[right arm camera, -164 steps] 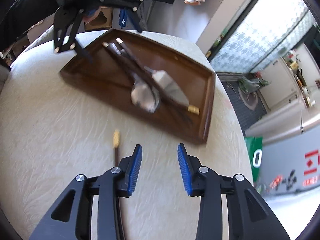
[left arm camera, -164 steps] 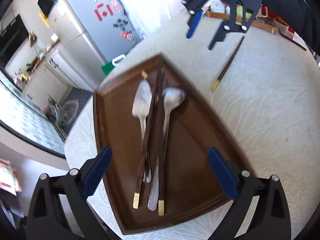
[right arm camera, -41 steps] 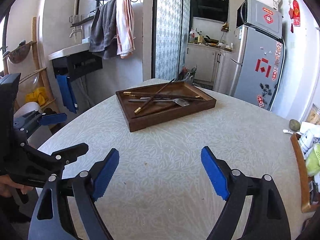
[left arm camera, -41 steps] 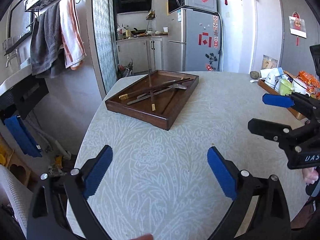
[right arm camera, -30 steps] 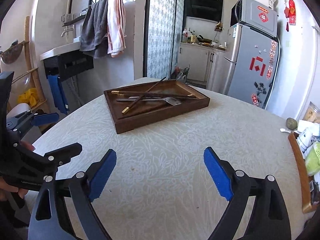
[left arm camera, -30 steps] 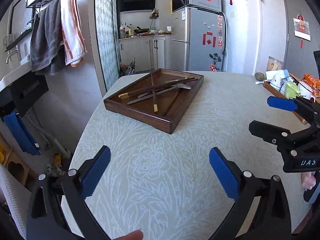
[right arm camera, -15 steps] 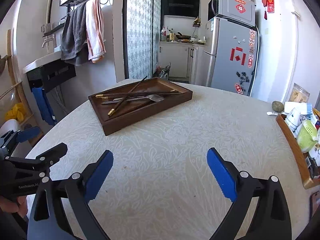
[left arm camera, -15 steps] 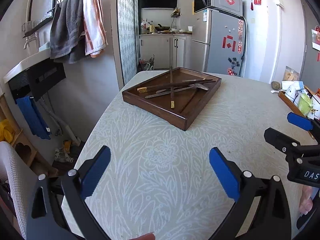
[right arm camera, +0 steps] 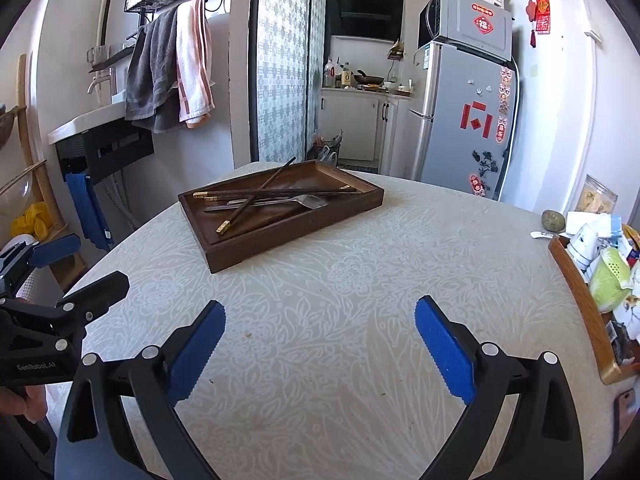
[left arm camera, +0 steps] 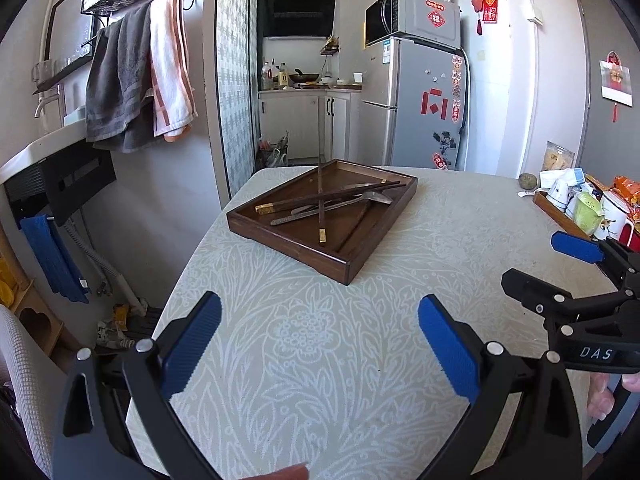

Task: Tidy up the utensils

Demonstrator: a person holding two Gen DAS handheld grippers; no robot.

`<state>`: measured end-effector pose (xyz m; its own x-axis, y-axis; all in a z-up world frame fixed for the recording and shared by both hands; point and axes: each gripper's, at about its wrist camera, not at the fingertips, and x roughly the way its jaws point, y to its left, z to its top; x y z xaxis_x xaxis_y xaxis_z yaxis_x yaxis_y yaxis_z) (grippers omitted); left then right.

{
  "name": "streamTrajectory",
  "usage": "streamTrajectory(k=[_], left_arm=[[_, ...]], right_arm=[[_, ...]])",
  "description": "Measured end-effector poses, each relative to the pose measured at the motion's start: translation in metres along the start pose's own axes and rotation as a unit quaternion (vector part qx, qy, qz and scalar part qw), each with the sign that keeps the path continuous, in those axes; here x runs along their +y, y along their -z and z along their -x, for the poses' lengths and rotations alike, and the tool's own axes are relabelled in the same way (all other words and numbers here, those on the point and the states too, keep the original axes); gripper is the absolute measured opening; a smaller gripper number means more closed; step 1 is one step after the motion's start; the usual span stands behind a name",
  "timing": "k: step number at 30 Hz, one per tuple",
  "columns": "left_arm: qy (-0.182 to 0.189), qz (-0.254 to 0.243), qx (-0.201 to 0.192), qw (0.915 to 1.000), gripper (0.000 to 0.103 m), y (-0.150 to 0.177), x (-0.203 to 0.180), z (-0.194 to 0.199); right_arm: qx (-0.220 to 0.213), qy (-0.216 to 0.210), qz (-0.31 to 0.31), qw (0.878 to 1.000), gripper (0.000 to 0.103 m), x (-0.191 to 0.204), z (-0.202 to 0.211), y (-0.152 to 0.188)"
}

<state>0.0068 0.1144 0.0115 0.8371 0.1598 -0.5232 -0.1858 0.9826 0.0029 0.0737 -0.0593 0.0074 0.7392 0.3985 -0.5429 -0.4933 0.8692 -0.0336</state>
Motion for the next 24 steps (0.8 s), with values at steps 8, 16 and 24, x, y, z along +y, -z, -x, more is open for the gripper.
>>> streamTrajectory(k=[8,16,24], left_arm=[[0.010,-0.004,0.002,0.9999,0.100,-0.0003,-0.0013,0.0009],[0.015,-0.002,0.006,0.9999,0.100,-0.0006,-0.0011,0.0006],[0.019,-0.004,0.007,0.9998,0.100,-0.0007,-0.0021,0.0018]], right_arm=[[0.000,0.001,0.001,1.000,0.098,-0.0010,0.0011,0.0000],[0.001,0.000,-0.003,1.000,0.098,-0.0035,0.0014,0.0001],[0.001,-0.001,-0.002,1.000,0.099,-0.0031,0.0014,0.0002]])
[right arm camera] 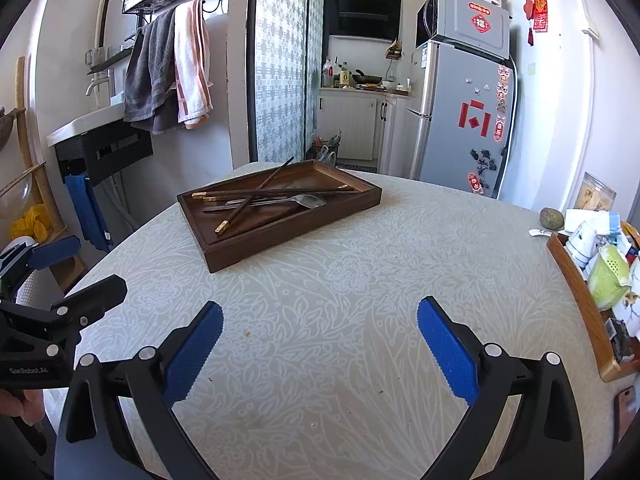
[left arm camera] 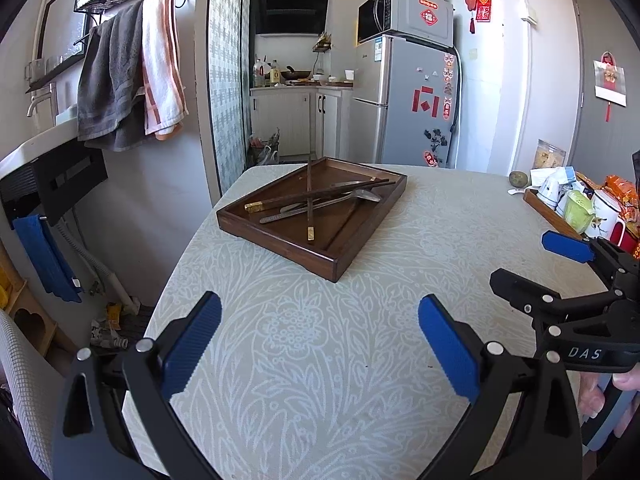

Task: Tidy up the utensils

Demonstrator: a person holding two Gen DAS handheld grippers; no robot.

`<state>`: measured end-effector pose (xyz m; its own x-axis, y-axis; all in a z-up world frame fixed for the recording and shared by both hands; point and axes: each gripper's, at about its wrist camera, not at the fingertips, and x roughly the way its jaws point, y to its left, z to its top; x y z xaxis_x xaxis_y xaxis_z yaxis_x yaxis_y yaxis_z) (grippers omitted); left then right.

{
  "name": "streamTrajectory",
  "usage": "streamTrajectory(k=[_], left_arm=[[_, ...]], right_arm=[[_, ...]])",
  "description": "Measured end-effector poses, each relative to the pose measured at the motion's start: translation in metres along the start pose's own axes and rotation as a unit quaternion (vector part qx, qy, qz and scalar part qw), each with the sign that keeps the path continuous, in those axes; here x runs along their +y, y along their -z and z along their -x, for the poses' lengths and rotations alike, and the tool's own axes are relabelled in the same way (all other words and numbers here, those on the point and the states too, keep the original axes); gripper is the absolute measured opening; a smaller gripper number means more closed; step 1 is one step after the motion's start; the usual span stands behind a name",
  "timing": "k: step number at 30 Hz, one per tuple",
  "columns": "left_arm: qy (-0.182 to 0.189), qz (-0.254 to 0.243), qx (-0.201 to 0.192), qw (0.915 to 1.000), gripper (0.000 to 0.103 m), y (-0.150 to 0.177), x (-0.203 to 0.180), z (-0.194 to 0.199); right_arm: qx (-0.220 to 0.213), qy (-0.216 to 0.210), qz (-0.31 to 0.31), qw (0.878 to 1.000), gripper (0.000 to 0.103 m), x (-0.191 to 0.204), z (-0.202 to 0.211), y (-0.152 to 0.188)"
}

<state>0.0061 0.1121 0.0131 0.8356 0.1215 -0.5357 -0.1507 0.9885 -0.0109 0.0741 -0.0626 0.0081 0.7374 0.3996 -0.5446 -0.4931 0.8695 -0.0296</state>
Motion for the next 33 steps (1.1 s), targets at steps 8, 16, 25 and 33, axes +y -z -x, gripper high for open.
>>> streamTrajectory(k=[8,16,25,33], left_arm=[[0.001,0.001,0.001,1.0000,0.100,-0.0004,0.0003,0.0007],[0.003,0.002,-0.002,1.0000,0.100,-0.0003,-0.0016,0.0047],[0.004,0.003,0.000,1.0000,0.100,-0.0017,-0.0007,0.0056],[0.006,0.001,0.000,1.0000,0.100,-0.0027,-0.0005,0.0054]], right_arm=[[-0.001,0.000,0.000,1.000,0.099,0.0038,-0.0006,0.0003],[-0.001,-0.001,0.001,1.000,0.099,0.0065,0.0000,0.0005],[-0.001,-0.001,0.000,1.000,0.099,0.0068,0.0006,0.0004],[-0.002,0.000,0.000,1.000,0.099,0.0072,0.0009,0.0005]])
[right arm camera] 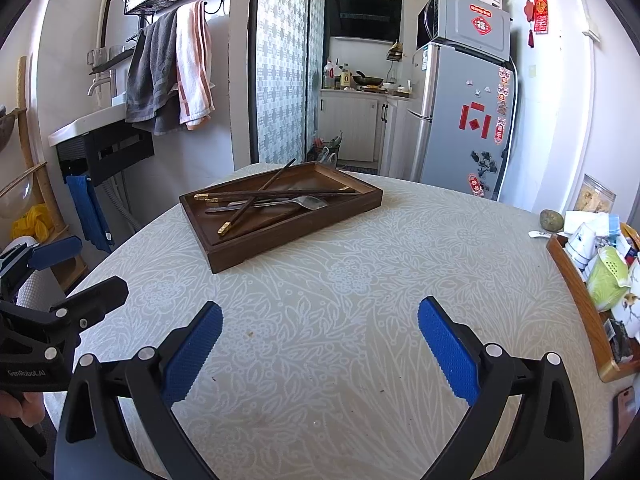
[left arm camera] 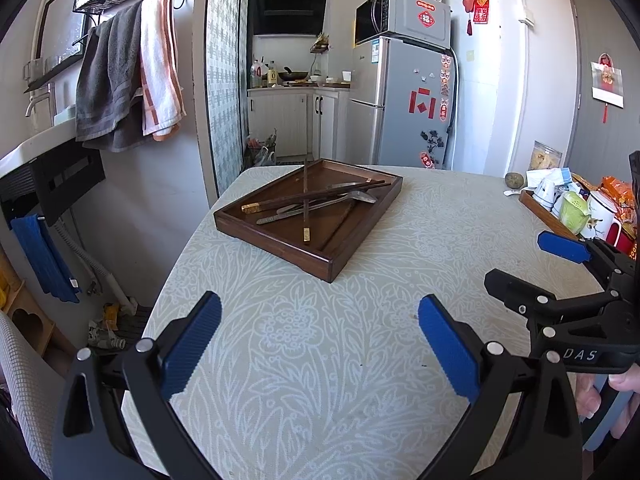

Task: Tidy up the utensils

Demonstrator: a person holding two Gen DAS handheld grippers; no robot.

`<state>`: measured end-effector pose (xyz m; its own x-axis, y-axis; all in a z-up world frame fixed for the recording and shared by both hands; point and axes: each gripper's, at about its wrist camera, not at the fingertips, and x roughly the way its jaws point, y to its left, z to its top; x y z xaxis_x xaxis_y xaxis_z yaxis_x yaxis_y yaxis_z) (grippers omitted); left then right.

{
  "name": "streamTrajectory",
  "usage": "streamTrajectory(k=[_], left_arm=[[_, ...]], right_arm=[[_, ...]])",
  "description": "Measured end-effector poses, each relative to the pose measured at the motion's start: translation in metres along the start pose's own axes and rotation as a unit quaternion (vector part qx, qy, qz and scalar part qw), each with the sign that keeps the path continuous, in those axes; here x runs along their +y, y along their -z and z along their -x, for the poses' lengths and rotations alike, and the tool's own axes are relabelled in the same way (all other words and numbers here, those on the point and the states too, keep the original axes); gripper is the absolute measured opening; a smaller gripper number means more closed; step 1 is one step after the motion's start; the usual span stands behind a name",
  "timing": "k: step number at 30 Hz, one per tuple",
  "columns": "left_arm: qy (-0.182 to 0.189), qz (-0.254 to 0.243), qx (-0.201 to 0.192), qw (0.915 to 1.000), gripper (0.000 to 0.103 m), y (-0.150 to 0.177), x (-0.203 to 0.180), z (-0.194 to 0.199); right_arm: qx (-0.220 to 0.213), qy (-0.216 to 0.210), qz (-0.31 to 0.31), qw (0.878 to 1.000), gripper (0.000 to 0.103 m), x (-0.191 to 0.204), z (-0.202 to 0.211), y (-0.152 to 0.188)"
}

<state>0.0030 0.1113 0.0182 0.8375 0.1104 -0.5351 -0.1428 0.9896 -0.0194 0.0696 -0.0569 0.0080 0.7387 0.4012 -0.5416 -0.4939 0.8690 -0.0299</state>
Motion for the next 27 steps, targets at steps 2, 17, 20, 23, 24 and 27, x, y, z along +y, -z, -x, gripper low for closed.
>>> streamTrajectory(k=[2,17,20,23,24,27], left_arm=[[0.000,0.000,0.000,1.0000,0.100,-0.0003,0.0002,-0.0002],[0.009,-0.004,0.004,0.9999,0.100,0.0020,-0.0020,-0.0016],[0.007,-0.004,0.004,1.0000,0.100,0.0023,-0.0026,-0.0015],[0.008,-0.003,0.005,0.9999,0.100,0.0026,-0.0027,-0.0012],[0.009,-0.003,0.005,0.9999,0.100,0.0026,-0.0020,-0.0013],[0.009,-0.003,0.005,0.9999,0.100,0.0027,-0.0019,-0.0012]], right_arm=[[0.001,-0.001,0.000,1.000,0.099,-0.0002,-0.0003,-0.0001],[0.000,-0.001,-0.001,1.000,0.099,-0.0005,-0.0001,-0.0001],[0.001,0.000,-0.001,1.000,0.099,-0.0008,-0.0003,-0.0001],[0.001,0.000,-0.001,1.000,0.099,-0.0004,0.0001,0.0000],[0.000,0.000,-0.001,1.000,0.099,-0.0003,0.0003,0.0001],[0.000,0.000,-0.001,1.000,0.099,-0.0001,-0.0002,0.0000]])
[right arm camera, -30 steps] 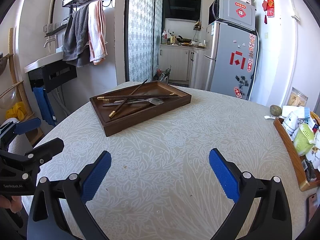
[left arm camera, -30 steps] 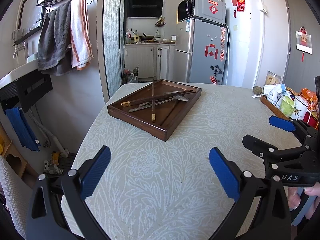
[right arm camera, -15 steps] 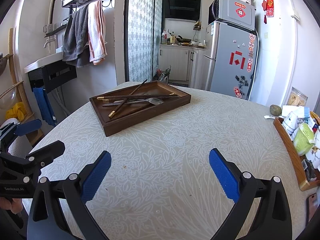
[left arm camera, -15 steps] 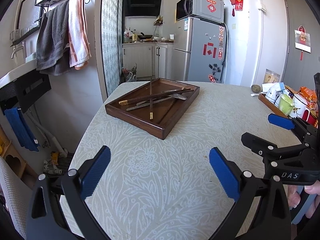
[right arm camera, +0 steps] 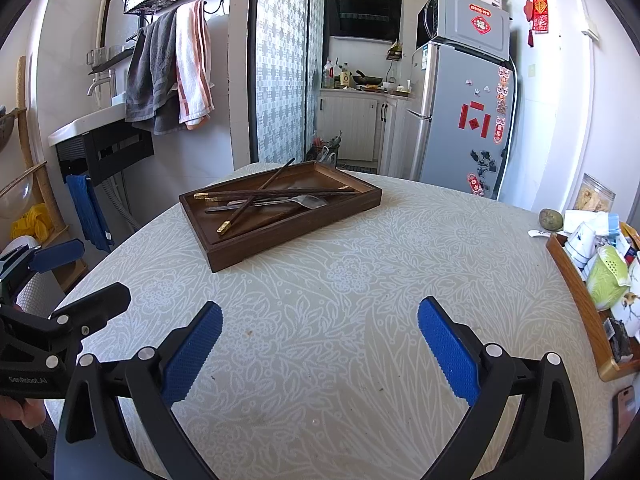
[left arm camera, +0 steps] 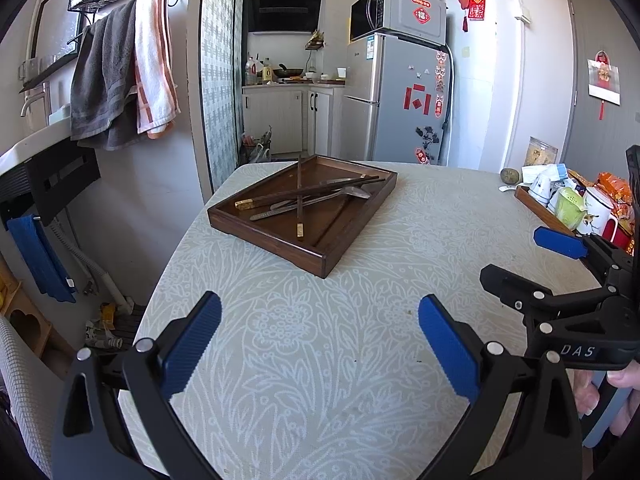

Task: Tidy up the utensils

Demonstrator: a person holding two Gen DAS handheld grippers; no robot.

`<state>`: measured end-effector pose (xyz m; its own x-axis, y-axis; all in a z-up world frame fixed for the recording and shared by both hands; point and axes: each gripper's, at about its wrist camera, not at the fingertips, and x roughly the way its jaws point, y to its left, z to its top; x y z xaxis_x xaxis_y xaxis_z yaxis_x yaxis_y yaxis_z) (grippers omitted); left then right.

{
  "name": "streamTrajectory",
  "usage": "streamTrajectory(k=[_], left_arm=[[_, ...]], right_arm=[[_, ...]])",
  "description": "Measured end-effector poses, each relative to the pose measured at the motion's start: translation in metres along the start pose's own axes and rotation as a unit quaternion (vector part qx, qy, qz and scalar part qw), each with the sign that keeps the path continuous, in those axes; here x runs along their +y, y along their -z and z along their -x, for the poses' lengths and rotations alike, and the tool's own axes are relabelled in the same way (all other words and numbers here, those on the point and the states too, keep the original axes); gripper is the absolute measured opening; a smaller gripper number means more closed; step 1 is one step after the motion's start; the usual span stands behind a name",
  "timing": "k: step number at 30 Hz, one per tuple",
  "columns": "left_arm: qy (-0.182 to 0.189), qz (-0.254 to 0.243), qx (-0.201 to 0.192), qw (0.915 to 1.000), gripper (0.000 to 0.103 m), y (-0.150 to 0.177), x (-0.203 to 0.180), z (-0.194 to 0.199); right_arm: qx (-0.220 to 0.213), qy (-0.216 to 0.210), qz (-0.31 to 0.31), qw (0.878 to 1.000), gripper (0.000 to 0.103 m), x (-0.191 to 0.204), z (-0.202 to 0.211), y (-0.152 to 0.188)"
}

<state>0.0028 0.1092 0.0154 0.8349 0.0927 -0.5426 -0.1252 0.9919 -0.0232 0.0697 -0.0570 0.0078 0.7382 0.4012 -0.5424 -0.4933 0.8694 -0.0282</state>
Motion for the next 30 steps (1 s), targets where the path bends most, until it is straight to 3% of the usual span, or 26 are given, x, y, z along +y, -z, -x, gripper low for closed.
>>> streamTrajectory(k=[20,30], left_arm=[[0.017,-0.006,0.006,0.9998,0.100,0.0010,-0.0017,-0.0021],[0.006,0.004,0.002,1.0000,0.100,0.0009,0.0027,-0.0025]], right_arm=[[-0.001,0.004,-0.003,1.000,0.099,-0.0012,0.0032,-0.0012],[0.001,0.003,-0.003,1.000,0.099,-0.0010,0.0009,0.0006]])
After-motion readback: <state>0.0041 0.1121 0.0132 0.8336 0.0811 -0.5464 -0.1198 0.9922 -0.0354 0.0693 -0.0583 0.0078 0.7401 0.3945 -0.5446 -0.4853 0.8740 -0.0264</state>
